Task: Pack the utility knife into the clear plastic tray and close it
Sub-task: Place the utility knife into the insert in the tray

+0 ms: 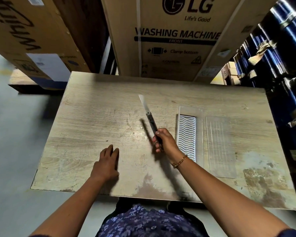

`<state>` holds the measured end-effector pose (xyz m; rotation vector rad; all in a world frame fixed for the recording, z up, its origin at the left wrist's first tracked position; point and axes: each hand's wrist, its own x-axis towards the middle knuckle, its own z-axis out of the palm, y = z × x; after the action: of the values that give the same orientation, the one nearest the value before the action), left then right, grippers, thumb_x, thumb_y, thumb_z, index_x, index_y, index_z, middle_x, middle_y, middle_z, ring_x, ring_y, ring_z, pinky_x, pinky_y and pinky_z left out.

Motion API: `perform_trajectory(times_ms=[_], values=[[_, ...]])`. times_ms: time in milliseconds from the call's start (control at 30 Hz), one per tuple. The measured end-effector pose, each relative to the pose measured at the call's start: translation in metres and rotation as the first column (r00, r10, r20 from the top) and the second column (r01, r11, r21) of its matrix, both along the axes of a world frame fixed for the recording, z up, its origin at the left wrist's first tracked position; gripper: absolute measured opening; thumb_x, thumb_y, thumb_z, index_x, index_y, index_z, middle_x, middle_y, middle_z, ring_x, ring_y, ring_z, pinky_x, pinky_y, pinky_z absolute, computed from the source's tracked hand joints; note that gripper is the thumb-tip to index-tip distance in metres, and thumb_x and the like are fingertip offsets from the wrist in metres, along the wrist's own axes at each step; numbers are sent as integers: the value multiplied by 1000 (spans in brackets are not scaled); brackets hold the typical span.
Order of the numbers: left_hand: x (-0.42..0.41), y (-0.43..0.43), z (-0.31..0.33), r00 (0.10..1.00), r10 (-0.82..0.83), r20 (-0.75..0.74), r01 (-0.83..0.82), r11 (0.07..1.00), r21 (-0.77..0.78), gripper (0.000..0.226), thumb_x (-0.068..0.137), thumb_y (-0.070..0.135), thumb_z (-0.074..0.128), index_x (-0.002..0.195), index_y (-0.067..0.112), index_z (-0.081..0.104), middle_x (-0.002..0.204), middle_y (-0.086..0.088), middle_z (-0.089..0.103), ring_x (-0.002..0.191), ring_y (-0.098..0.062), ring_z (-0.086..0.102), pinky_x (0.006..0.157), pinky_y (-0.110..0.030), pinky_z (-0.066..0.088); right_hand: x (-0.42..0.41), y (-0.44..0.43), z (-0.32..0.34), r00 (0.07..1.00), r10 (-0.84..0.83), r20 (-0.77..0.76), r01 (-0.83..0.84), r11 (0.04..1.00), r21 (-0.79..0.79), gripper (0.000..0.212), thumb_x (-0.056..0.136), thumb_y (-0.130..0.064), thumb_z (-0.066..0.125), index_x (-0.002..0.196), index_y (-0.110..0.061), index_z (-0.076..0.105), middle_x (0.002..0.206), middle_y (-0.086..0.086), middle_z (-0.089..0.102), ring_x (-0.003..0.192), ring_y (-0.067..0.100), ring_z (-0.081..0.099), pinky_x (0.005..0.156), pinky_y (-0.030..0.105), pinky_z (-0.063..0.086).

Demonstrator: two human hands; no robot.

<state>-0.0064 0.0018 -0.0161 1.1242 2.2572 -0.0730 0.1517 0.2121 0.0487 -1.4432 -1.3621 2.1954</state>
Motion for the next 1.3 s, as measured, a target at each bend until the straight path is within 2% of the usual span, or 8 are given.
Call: perform_trajectory(times_ms=[167,300,633,867,1067,1133,1200,1300], values=[[1,0,-1,1000,16,7,-16,1000,8,102,68,24,75,152,23,16,164,-3,4,148,-27,5,97,-53,50,7,20,49,1000,-3,6,3,1000,-16,61,79,-79,47,70,-19,58,55,-3,49,42,11,36,44,25,26],[2,-1,-1,1000,20,3,-20,1000,22,102,68,22,74,152,23,16,164,-4,5,148,-27,5,99,-52,49,5,36,76,993,-58,100,49,995,91,74,56,-96,47,54,-23,52,50,-4,44,43,11,34,45,26,25],[0,-1,-1,1000,13,5,-13,1000,10,104,67,25,75,153,22,16,164,-4,5,147,-28,6,98,-50,49,10,52,87,967,-190,-170,201,979,46,29,97,-1,37,98,-12,63,82,11,65,56,14,48,46,22,45],[-2,0,-1,1000,3,11,-3,1000,5,106,66,27,76,153,22,15,164,-4,5,148,-28,6,98,-50,50,22,49,95,949,-197,-247,196,980,-28,42,94,9,32,106,-17,62,100,14,70,71,16,59,65,24,58],[0,-2,-1,1000,24,12,-24,1000,13,104,64,26,72,151,24,17,163,-3,6,147,-27,7,96,-53,50,45,50,102,996,-41,-75,56,977,204,29,96,0,50,122,-2,62,107,17,72,80,16,70,73,25,60],[1,-1,0,1000,29,11,-29,1000,13,103,63,24,71,151,24,18,163,-3,7,147,-26,7,96,-54,49,59,52,109,997,43,61,-64,911,408,28,93,-4,56,119,-6,68,100,10,75,80,13,73,76,29,61],[3,0,1,999,36,11,-36,999,3,102,64,23,70,151,24,17,163,-3,6,147,-26,6,98,-55,48,74,59,118,926,129,355,-346,667,660,30,88,-14,62,116,-18,72,96,2,77,81,14,72,73,32,58],[9,6,6,999,45,1,-45,997,-55,99,69,24,68,152,22,14,164,-4,2,149,-27,4,103,-60,42,93,69,135,681,115,723,-717,303,627,35,86,-25,59,120,-27,63,98,6,76,83,27,68,66,31,49]])
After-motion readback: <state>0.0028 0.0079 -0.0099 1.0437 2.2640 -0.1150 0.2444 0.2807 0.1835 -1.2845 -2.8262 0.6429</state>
